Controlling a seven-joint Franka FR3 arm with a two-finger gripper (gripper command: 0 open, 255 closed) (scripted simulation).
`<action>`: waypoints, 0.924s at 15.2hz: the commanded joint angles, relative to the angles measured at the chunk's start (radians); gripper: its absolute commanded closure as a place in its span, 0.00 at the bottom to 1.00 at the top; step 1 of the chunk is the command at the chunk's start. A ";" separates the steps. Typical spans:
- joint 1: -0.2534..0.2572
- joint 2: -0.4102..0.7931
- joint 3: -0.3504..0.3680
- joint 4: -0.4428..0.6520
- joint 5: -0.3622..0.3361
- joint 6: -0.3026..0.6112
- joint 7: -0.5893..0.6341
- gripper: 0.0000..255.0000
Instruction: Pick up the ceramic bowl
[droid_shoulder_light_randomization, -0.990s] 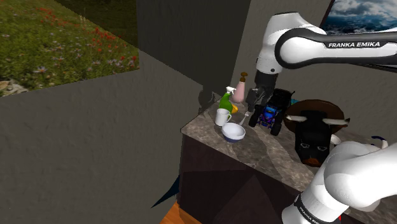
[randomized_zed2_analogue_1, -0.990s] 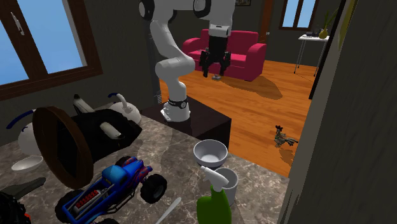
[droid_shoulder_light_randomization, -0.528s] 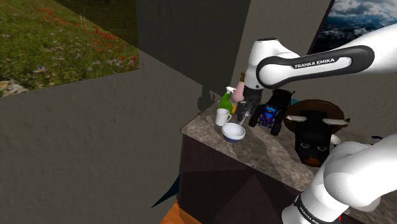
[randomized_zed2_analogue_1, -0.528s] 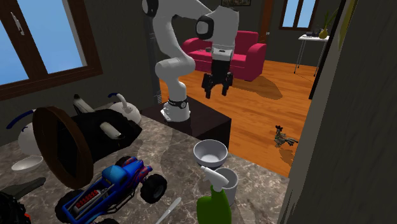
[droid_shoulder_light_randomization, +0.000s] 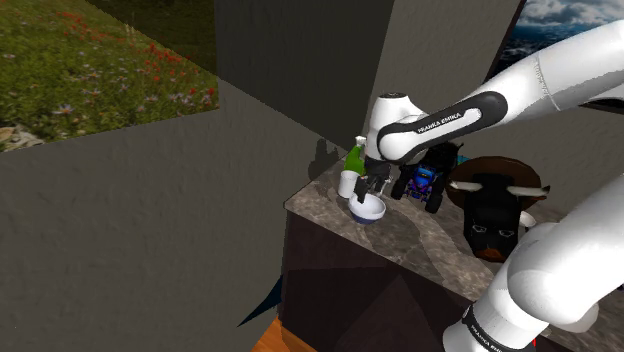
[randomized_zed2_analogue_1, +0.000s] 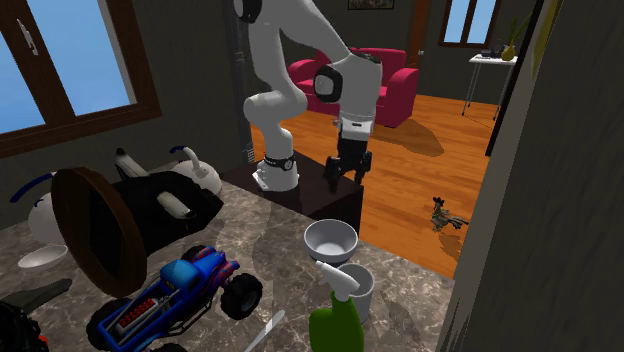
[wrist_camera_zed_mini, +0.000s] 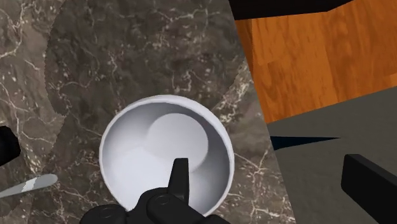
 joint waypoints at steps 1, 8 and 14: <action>-0.007 0.075 -0.013 0.012 -0.008 0.069 -0.015 0.00; -0.018 0.250 -0.027 0.047 -0.017 0.215 -0.028 0.00; -0.020 0.306 -0.029 0.038 -0.025 0.279 -0.016 0.00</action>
